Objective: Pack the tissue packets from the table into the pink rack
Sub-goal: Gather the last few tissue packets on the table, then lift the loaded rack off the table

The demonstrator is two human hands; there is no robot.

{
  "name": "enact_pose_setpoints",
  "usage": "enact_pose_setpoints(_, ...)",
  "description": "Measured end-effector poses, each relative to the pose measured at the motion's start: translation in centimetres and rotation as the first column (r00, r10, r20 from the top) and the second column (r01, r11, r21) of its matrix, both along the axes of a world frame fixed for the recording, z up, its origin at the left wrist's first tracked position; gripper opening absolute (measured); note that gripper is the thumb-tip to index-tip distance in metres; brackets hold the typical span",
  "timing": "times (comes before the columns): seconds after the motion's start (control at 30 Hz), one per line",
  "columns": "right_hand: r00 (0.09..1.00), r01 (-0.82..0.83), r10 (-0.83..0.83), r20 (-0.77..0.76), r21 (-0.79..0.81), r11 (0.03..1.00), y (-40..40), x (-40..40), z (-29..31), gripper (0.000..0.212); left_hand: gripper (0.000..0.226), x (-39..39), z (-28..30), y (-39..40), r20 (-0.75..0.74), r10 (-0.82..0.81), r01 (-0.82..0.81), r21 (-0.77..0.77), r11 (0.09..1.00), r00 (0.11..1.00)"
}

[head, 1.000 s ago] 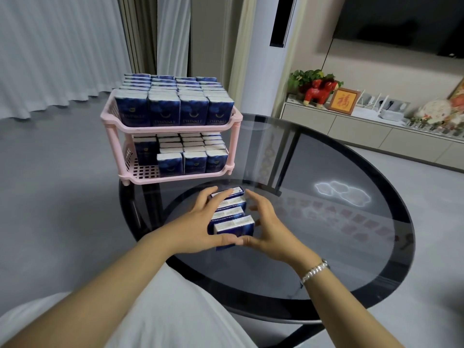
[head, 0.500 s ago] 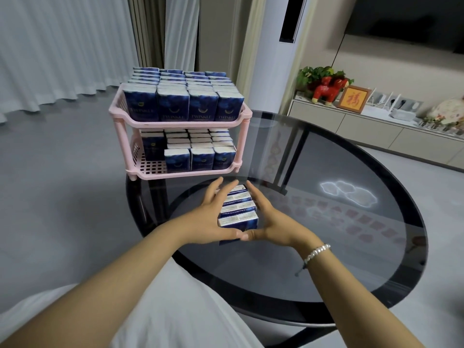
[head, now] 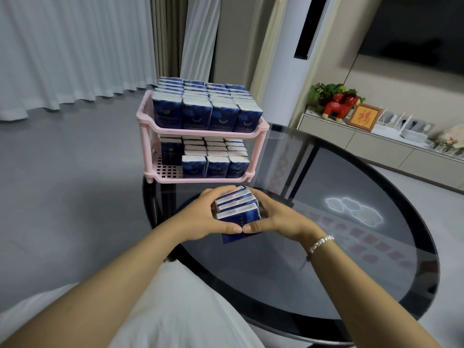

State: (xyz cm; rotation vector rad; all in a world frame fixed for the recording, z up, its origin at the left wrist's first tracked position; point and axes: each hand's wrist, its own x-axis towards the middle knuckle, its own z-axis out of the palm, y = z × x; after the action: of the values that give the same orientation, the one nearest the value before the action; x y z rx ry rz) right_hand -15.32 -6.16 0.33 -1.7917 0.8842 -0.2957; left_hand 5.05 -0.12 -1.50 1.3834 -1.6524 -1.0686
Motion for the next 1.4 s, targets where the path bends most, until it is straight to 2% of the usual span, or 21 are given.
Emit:
enact_pose_setpoints(0.13, 0.996, -0.092, 0.093, -0.015, 0.031, 0.995, -0.5, 2.8, 2.4, 0.092, 0.098, 2.4, 0.6, 0.6, -0.157, 0.039, -0.037, 0.016, 0.999, 0.987)
enact_pose_setpoints(0.2, 0.99, -0.132, 0.132, -0.042, -0.013, 0.991, -1.0, 4.5, 3.6, 0.092, 0.103, 3.6, 1.1, 0.8, -0.197, 0.08, -0.081, 0.006, 0.997, 0.977)
enact_pose_setpoints(0.33, 0.98, -0.173, 0.156, -0.123, -0.149, 0.973, -2.2, 7.9, 5.4, 0.089, 0.12, 5.3, 1.3, 1.1, -0.146, 0.215, -0.219, -0.013, 0.976, 0.966)
enact_pose_setpoints(0.37, 0.978, -0.181, 0.157, -0.137, -0.185, 0.966, -2.6, 8.7, 5.5, 0.09, 0.118, 5.6, 1.1, 1.1, -0.14, 0.268, -0.273, -0.014, 0.962, 0.953)
enact_pose_setpoints(0.5, 0.954, -0.246, 0.166, -0.248, -0.339, 0.908, -3.1, 12.0, 5.9, 0.095, 0.082, 6.7, 0.3, 1.0, -0.16, 0.412, -0.418, -0.006, 0.909, 0.897)
enact_pose_setpoints(0.57, 0.946, -0.262, 0.143, -0.29, -0.426, 0.866, -3.2, 13.5, 5.8, 0.101, 0.079, 7.6, 0.2, 0.9, -0.105, 0.479, -0.481, 0.008, 0.877, 0.871)
enact_pose_setpoints(0.67, 0.944, -0.268, 0.113, -0.309, -0.52, 0.811, -3.1, 15.4, 5.7, 0.106, 0.087, 9.2, 0.6, 0.8, 0.068, 0.599, -0.601, 0.023, 0.799, 0.798)
enact_pose_setpoints(0.77, 0.929, -0.302, 0.074, -0.362, -0.627, 0.718, -3.6, 17.1, 5.1, 0.109, 0.093, 10.4, 0.8, 0.5, 0.191, 0.632, -0.645, 0.011, 0.764, 0.751)
enact_pose_setpoints(0.83, 0.909, -0.324, 0.027, -0.416, -0.663, 0.675, -4.1, 18.1, 4.7, 0.11, 0.095, 10.9, 0.7, 0.0, 0.219, 0.625, -0.639, -0.01, 0.769, 0.749)
enact_pose_setpoints(0.93, 0.902, -0.301, -0.018, -0.43, -0.659, 0.689, -4.8, 19.0, 4.1, 0.111, 0.084, 11.4, 0.5, -1.0, 0.167, 0.605, -0.606, -0.052, 0.794, 0.778)
enact_pose_setpoints(1.1, 0.937, -0.215, -0.034, -0.347, -0.653, 0.726, -6.2, 20.5, 3.4, 0.111, 0.062, 12.5, -0.1, -2.6, 0.107, 0.594, -0.581, -0.129, 0.804, 0.797)
enact_pose_setpoints(1.27, 0.95, -0.2, 0.046, -0.31, -0.486, 0.851, -7.3, 21.4, 4.1, 0.099, 0.053, 13.6, -0.9, -3.5, 0.098, 0.597, -0.581, -0.15, 0.8, 0.796)
enact_pose_setpoints(1.4, 0.946, -0.213, 0.073, -0.316, -0.433, 0.876, -8.3, 21.6, 4.1, 0.093, 0.053, 13.8, -1.2, -4.0, 0.11, 0.607, -0.589, -0.159, 0.792, 0.787)
